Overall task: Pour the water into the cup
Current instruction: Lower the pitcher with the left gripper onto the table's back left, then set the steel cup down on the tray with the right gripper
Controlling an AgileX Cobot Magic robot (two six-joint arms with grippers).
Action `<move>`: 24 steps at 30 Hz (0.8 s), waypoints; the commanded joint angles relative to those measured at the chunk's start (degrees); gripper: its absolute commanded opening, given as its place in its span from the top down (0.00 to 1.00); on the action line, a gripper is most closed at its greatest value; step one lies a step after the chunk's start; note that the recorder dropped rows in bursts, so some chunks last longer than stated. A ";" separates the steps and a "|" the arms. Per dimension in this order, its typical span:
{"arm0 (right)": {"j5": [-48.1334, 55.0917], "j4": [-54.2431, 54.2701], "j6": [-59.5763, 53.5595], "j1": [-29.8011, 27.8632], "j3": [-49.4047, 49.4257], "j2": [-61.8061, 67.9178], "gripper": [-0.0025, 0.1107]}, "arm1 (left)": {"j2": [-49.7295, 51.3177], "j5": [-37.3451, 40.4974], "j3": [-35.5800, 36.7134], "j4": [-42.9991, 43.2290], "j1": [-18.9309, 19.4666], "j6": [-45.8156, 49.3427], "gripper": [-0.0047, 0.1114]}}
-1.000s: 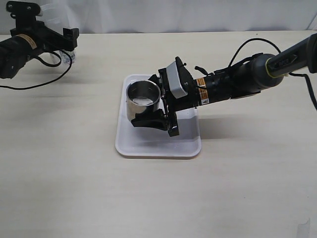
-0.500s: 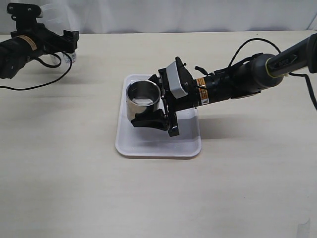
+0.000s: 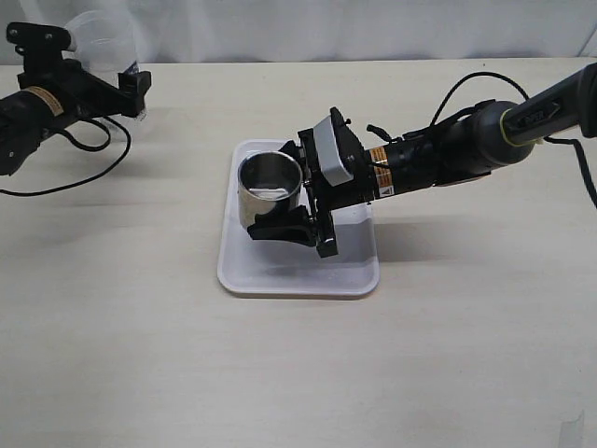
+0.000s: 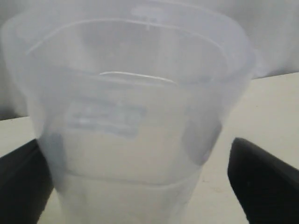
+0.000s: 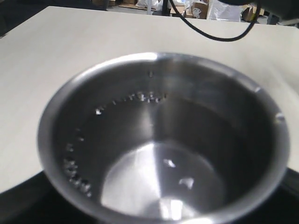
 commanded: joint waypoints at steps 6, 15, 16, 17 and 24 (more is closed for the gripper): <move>-1.50 0.91 0.18 -0.15 -0.36 -0.44 0.94 | -5.21 -1.06 4.89 -0.70 0.08 2.72 0.19; -1.50 0.91 0.18 -0.15 -0.36 -0.44 0.94 | -6.05 -8.43 12.95 -6.07 0.21 7.02 0.19; -1.50 0.91 0.18 -0.15 -0.36 -0.44 0.94 | -6.20 -8.81 13.57 -6.07 0.21 7.02 0.19; -1.50 0.91 0.18 -0.15 -0.36 -0.44 0.94 | -6.68 -9.73 14.76 -6.07 0.21 7.02 0.19; -1.50 0.89 0.18 -0.40 -0.36 -0.44 0.94 | -18.39 -8.97 23.50 -6.25 0.33 8.37 0.19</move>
